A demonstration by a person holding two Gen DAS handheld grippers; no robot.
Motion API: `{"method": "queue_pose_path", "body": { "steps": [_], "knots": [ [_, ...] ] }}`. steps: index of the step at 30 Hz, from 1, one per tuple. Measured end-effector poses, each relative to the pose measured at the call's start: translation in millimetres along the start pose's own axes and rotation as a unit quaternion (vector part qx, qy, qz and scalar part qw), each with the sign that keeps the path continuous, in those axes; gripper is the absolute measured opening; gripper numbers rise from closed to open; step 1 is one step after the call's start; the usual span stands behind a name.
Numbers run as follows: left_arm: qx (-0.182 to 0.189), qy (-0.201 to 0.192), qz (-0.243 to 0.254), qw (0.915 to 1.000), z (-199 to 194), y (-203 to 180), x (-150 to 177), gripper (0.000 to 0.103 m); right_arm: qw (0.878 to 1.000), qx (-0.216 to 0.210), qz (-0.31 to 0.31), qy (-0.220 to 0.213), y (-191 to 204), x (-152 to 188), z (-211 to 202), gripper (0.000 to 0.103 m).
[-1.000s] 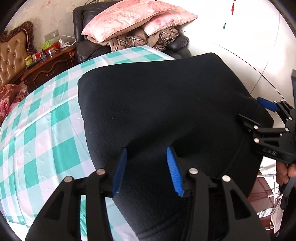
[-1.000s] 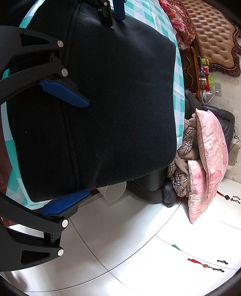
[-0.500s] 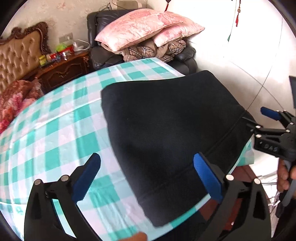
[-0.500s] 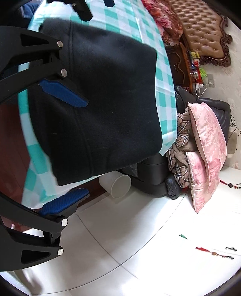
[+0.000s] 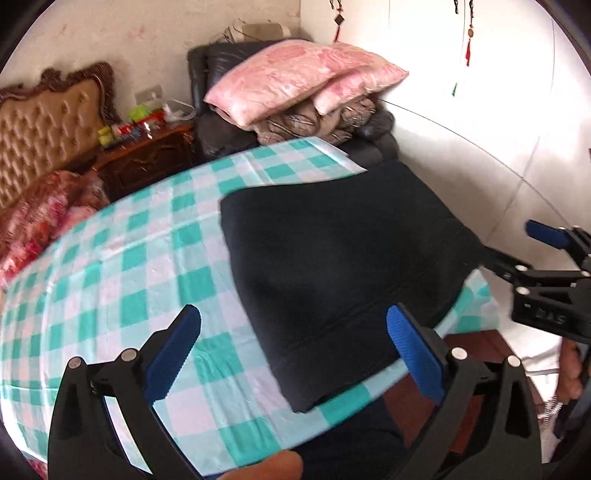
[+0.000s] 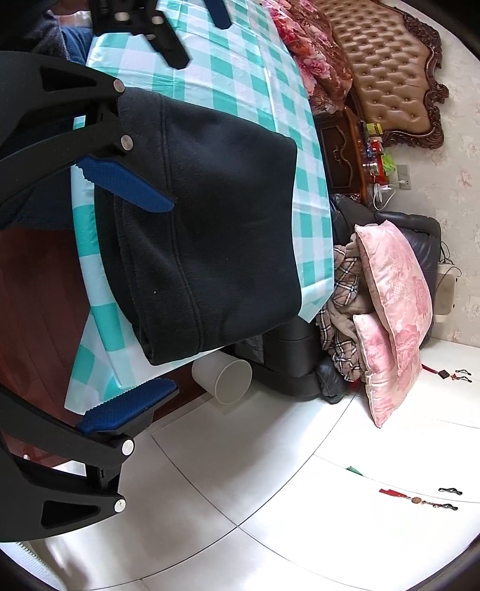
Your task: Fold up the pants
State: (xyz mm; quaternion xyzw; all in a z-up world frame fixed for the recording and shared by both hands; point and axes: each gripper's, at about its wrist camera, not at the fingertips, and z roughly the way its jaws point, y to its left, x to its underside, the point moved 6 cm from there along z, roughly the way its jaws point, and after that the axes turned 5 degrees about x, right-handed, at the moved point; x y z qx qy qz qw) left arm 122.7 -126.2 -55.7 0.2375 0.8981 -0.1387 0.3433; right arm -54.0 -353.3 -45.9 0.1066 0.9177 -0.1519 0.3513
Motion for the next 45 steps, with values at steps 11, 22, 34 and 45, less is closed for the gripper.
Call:
{"method": "queue_pose_path", "body": {
  "steps": [11, 22, 34, 45],
  "knots": [
    [0.003, 0.002, 0.009, 1.0, 0.8, -6.0, -0.7, 0.101, 1.0, -0.001, 0.003, 0.0, -0.9, -4.5, 3.5, 0.088],
    [0.003, 0.003, 0.009, 1.0, 0.9, -6.6, -0.6, 0.101, 1.0, 0.001, 0.007, 0.002, -4.2, -4.4, 6.2, 0.088],
    [0.003, 0.003, 0.009, 1.0, 1.3, -5.9, -0.9, 0.101, 1.0, -0.001, 0.006, 0.003, -3.3, -3.0, 6.9, 0.088],
    [0.003, 0.003, 0.009, 1.0, 1.1, -6.0, -1.0, 0.101, 1.0, -0.002, 0.005, 0.005, -2.2, -1.8, 8.7, 0.088]
  ]
}}
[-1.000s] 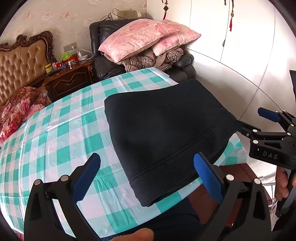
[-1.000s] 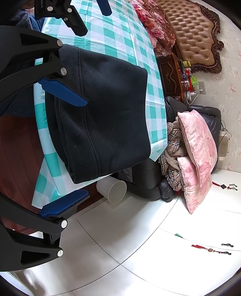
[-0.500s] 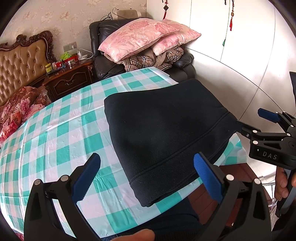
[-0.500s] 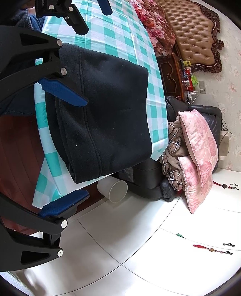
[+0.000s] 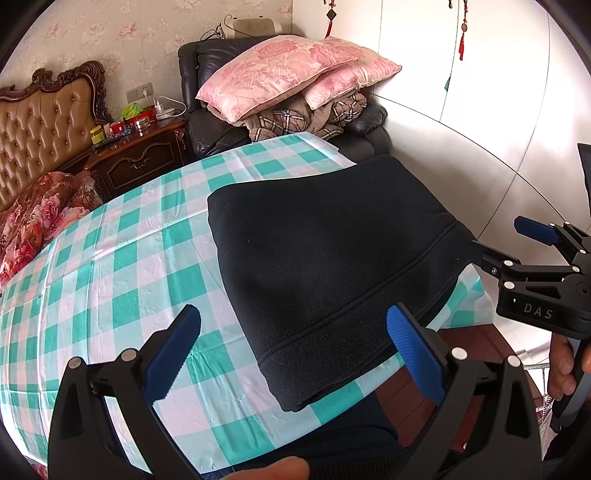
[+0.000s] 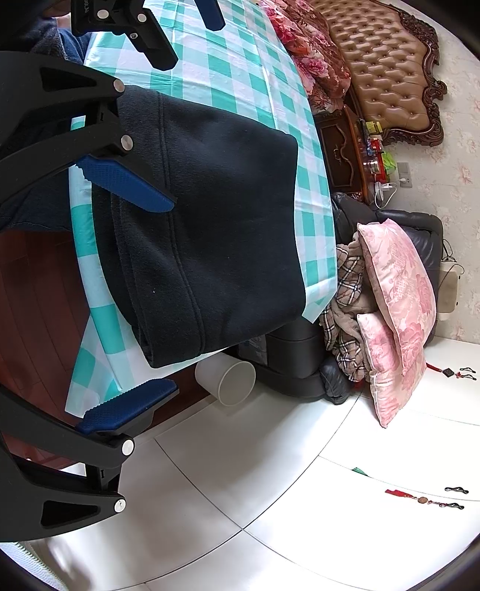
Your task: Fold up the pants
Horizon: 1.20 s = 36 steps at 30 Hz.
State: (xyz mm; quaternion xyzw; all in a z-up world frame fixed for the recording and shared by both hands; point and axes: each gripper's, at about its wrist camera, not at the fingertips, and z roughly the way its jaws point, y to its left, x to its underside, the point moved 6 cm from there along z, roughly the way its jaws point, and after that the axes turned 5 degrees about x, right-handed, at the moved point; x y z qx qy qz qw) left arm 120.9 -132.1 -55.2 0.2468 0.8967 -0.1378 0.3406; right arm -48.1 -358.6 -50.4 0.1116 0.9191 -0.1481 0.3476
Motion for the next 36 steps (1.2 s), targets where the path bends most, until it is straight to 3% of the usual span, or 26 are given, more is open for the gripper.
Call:
{"method": "queue_pose_path", "body": {
  "steps": [32, 36],
  "knots": [
    [0.001, 0.003, 0.0, 1.0, 0.9, -0.6, 2.3, 0.101, 1.0, 0.0, 0.0, 0.001, 0.8, 1.3, 0.2, 0.088],
    [0.014, -0.02, -0.006, 0.9997, -1.8, -2.4, 2.0, 0.101, 1.0, 0.0, 0.0, 0.001, 1.6, 2.0, 0.3, 0.088]
  ]
}}
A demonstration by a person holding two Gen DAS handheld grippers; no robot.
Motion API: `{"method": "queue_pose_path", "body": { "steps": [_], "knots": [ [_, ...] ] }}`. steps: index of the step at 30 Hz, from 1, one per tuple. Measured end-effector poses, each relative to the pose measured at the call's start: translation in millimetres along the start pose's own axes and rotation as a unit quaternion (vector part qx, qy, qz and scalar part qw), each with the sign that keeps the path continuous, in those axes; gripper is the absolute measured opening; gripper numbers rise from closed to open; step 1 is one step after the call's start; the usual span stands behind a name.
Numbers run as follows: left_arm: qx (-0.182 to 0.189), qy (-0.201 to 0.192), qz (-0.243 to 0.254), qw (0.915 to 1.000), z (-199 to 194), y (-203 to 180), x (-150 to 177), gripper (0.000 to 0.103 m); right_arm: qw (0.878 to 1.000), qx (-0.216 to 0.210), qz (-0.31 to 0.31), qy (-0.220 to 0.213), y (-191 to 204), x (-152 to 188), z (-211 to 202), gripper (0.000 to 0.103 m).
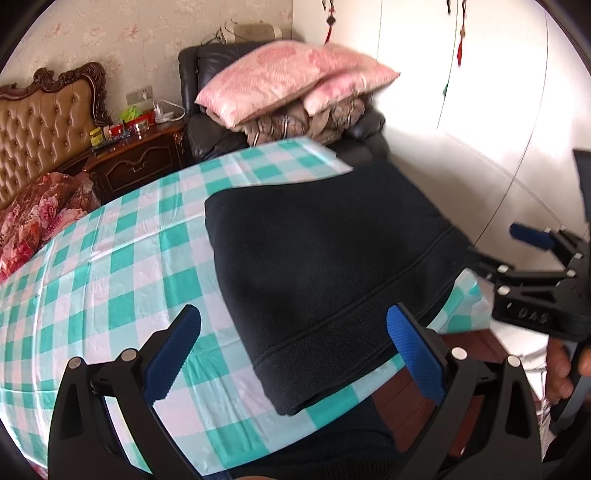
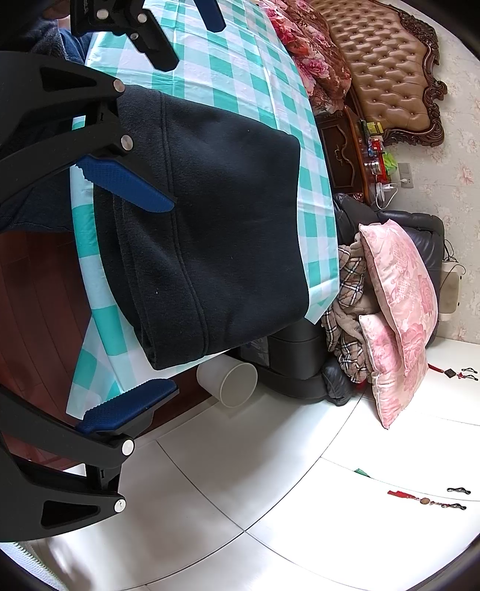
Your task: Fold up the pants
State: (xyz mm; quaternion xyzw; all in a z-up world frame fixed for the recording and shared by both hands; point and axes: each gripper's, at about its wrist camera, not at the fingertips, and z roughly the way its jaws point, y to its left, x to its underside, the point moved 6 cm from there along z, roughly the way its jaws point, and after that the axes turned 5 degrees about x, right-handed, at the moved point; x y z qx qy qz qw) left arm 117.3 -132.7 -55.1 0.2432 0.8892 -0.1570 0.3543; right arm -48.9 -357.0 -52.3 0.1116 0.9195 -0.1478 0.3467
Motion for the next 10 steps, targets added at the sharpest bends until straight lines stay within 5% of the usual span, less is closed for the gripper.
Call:
{"method": "queue_pose_path", "body": {
  "steps": [6, 10],
  "knots": [
    [0.051, 0.006, -0.014, 0.9986, 1, -1, 0, 0.101, 1.0, -0.004, 0.004, -0.002, 3, 4, 3, 0.088],
    [0.044, -0.024, -0.006, 0.9987, -15, 11, -4, 0.101, 1.0, -0.016, 0.022, -0.01, 3, 5, 6, 0.088]
  ]
}}
